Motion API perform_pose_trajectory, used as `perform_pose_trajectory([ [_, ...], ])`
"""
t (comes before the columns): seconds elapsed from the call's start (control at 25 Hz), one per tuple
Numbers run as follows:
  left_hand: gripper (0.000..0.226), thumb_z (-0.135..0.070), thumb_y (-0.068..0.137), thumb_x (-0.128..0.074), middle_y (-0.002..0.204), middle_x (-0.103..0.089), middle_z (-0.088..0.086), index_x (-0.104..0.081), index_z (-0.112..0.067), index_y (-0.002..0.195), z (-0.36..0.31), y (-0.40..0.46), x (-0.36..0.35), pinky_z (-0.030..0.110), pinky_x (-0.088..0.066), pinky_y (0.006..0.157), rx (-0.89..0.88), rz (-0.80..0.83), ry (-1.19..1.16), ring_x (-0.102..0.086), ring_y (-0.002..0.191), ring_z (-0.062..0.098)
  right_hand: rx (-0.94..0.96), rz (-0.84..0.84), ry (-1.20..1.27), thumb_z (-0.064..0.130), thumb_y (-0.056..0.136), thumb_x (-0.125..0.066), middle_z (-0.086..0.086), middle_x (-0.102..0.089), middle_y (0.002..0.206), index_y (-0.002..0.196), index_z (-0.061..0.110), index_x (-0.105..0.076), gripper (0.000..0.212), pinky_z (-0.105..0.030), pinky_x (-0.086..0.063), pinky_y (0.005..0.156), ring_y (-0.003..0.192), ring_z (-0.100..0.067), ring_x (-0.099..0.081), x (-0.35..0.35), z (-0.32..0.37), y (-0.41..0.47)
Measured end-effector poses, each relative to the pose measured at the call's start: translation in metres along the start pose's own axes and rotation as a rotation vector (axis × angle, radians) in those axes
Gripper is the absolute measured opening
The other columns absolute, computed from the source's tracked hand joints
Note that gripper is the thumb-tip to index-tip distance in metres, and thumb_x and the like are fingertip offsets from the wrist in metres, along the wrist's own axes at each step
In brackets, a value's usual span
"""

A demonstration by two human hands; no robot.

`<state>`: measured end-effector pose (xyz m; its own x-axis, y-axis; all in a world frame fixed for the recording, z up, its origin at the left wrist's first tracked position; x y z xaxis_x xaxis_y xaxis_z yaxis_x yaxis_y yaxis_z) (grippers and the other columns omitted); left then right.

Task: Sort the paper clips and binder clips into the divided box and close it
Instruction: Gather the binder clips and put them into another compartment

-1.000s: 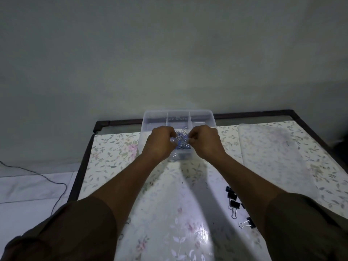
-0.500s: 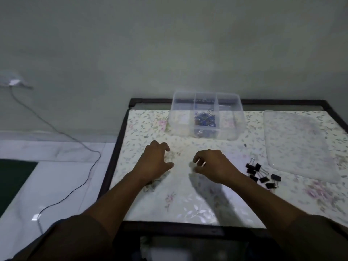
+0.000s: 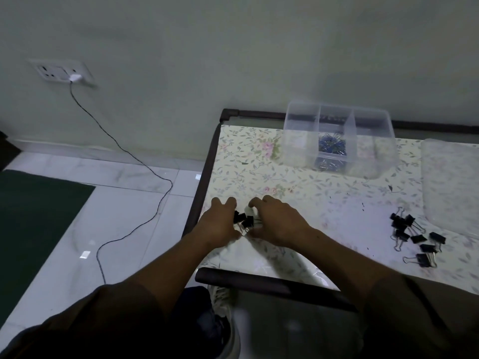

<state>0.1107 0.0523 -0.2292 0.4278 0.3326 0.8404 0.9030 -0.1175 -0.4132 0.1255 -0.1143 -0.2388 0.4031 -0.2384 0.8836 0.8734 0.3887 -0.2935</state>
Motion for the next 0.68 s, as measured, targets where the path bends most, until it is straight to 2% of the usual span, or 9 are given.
perform_pose_trajectory([
  [0.16,0.031,-0.016,0.086,-0.07,0.112,-0.06,0.01,-0.059,-0.016,0.115,-0.007,0.014,-0.008,0.026,-0.04,0.069,-0.061,-0.112,0.011,-0.06,0.094,0.023,0.038,-0.03,-0.008,0.036,0.088,-0.069,-0.005,-0.057,0.112,0.123,0.02,-0.057,0.04,-0.036,-0.05,0.074,0.095,-0.026,-0.063,-0.009,0.007,0.002],
  [0.24,0.023,-0.012,0.085,-0.07,0.107,-0.067,0.007,-0.067,-0.015,0.108,-0.009,0.018,-0.008,0.025,-0.042,0.068,-0.067,-0.147,-0.066,-0.062,0.093,0.021,0.009,-0.047,0.051,0.032,0.089,-0.068,-0.007,-0.063,0.107,0.116,0.017,-0.063,0.031,-0.036,-0.051,0.076,0.094,-0.027,-0.064,-0.007,0.004,0.004],
  [0.32,0.022,-0.006,0.083,-0.07,0.1,-0.07,0.006,-0.073,-0.013,0.103,-0.01,0.017,-0.006,0.028,-0.05,0.067,-0.055,-0.138,-0.191,-0.068,0.087,0.022,-0.043,-0.071,0.132,0.03,0.089,-0.069,-0.008,-0.07,0.104,0.109,0.015,-0.068,0.025,-0.035,-0.053,0.078,0.094,-0.026,-0.066,-0.001,-0.001,0.005],
  [0.44,0.023,0.005,0.079,-0.072,0.091,-0.072,0.013,-0.076,-0.011,0.095,-0.012,0.016,-0.002,0.041,-0.063,0.069,-0.034,-0.103,-0.427,-0.074,0.074,0.028,-0.098,-0.06,0.233,0.029,0.085,-0.076,-0.007,-0.072,0.103,0.105,0.015,-0.069,0.025,-0.036,-0.057,0.08,0.093,-0.025,-0.068,0.005,-0.009,0.002],
  [0.52,0.021,0.007,0.08,-0.072,0.086,-0.074,0.017,-0.077,-0.009,0.091,-0.016,0.015,0.0,0.04,-0.064,0.069,-0.043,-0.076,-0.514,-0.075,0.074,0.029,-0.123,-0.021,0.293,0.028,0.081,-0.081,-0.005,-0.071,0.103,0.101,0.016,-0.069,0.026,-0.04,-0.059,0.081,0.093,-0.025,-0.069,0.006,-0.016,-0.002],
  [0.6,0.019,0.004,0.08,-0.074,0.083,-0.075,0.012,-0.078,-0.01,0.091,-0.025,0.018,0.005,0.038,-0.064,0.073,-0.069,-0.083,-0.572,-0.075,0.075,0.026,-0.126,-0.006,0.352,0.021,0.08,-0.081,-0.002,-0.072,0.103,0.101,0.018,-0.072,0.023,-0.041,-0.059,0.081,0.094,-0.023,-0.07,0.011,-0.025,-0.004],
  [0.68,0.02,0.002,0.079,-0.076,0.082,-0.075,0.005,-0.08,-0.013,0.09,-0.036,0.024,0.014,0.034,-0.063,0.076,-0.111,-0.124,-0.594,-0.074,0.075,0.02,-0.103,-0.034,0.393,0.017,0.08,-0.08,0.0,-0.074,0.096,0.099,0.019,-0.077,0.019,-0.035,-0.057,0.076,0.088,-0.017,-0.069,0.024,-0.034,-0.003],
])
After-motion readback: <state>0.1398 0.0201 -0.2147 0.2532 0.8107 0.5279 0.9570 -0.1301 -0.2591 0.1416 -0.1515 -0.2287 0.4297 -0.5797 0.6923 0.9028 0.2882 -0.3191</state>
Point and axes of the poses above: each hand's wrist, its own y-axis towards the middle knuckle, its own x-axis out of the back of the hand, z = x × y, the point moved 1 cm from there along y, towards the middle knuckle
